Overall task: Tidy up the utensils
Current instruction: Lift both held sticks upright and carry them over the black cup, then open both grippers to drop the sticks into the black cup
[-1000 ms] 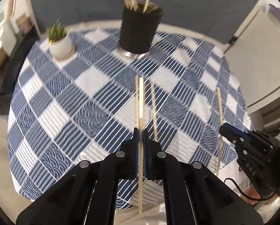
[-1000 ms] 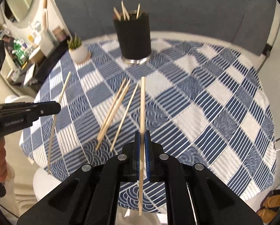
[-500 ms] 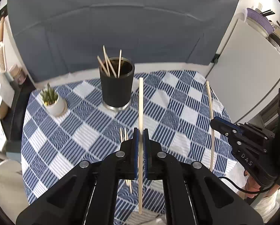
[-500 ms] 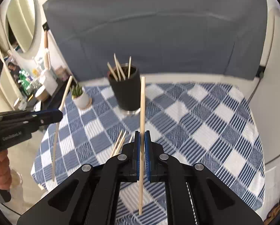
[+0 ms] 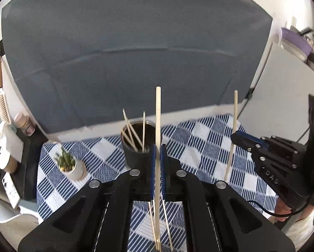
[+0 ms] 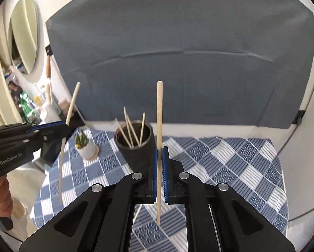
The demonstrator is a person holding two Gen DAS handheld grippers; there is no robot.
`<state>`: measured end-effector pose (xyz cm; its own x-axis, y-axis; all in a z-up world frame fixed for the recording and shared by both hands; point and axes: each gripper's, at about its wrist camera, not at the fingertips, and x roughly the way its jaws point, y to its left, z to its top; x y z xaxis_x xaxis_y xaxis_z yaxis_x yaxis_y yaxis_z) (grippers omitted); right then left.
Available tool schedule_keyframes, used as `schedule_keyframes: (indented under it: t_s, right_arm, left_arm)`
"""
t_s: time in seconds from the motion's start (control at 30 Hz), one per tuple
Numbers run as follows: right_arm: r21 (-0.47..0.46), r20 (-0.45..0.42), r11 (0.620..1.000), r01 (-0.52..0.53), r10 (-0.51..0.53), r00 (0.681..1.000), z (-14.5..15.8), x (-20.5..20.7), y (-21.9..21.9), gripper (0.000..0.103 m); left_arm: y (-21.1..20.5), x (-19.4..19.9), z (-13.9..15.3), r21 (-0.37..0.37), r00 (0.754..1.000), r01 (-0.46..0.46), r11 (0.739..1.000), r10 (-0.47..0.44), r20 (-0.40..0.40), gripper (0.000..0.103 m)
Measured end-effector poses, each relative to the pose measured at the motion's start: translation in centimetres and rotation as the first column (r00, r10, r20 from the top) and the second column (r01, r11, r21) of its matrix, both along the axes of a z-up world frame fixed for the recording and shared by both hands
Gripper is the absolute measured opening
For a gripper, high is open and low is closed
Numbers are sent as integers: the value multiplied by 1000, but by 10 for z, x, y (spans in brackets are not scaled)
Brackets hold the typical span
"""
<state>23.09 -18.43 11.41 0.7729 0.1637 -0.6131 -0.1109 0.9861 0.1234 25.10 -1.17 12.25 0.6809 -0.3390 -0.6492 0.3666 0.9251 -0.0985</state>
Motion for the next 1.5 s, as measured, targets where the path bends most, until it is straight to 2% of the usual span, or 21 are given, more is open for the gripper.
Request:
schedule_keyframes:
  t_s: [0.17,0.3,0.37,0.5,0.57,0.7,0.83,0.93,1.07,1.2,1.3,1.33,1.37,1.4,1.43,1.47,1.5]
  right_arm:
    - [8,43,998,-62,62,997,5,32,2,5]
    - [6,85,994,-108,107,991,6,56,11,5]
    - [11,108,993,-120,118,987,4,69,14,5]
    - [39,145,988,-151,144,979,-1,93,20,5]
    - [53,161,982,-182,171,972,-5,106,23,5]
    - [64,180,979,-191,177,968,-17,129,29,5]
    - [115,179,977,-178,156,971,-30,148,30,5]
    - [137,179,975,-177,151,972,-38,157,31,5]
    - [150,165,977,-151,126,978,-53,164,31,5]
    - [160,146,978,-134,110,983,-66,168,32,5]
    - [159,151,978,-136,113,982,-66,167,37,9]
    - [151,151,980,-131,108,983,-65,166,36,15]
    - [136,159,984,-114,92,983,-64,164,36,31]
    - [127,168,987,-104,81,982,-63,161,34,42]
    - [111,180,990,-89,68,981,-61,158,33,62]
    - [86,194,994,-73,55,980,-59,154,32,70]
    - [67,195,996,-59,45,980,-58,152,31,70]
  left_arm:
    - [2,24,5,-26,999,11,1000,-10,49,5]
    - [3,43,0,-112,987,114,987,-100,122,5]
    - [2,53,-4,-135,978,165,977,-144,150,5]
    - [1,73,-14,-144,964,207,968,-177,197,5]
    - [3,87,-23,-173,958,240,955,-205,200,5]
    - [4,111,-42,-139,959,218,966,-186,212,5]
    - [18,143,-61,-217,972,200,955,-165,169,5]
    - [23,156,-69,-231,974,184,955,-145,175,5]
    - [30,162,-76,-268,969,180,946,-124,213,5]
    - [31,166,-86,-304,969,193,933,-132,208,5]
    - [34,166,-91,-312,970,188,931,-127,205,5]
    - [35,168,-91,-311,971,186,932,-126,203,10]
    - [35,166,-91,-308,972,180,934,-121,201,20]
    - [35,166,-90,-306,972,175,936,-116,204,25]
    - [36,163,-89,-305,971,175,936,-113,210,33]
    - [37,159,-86,-302,969,179,937,-114,219,39]
    - [38,158,-84,-300,969,176,938,-110,222,42]
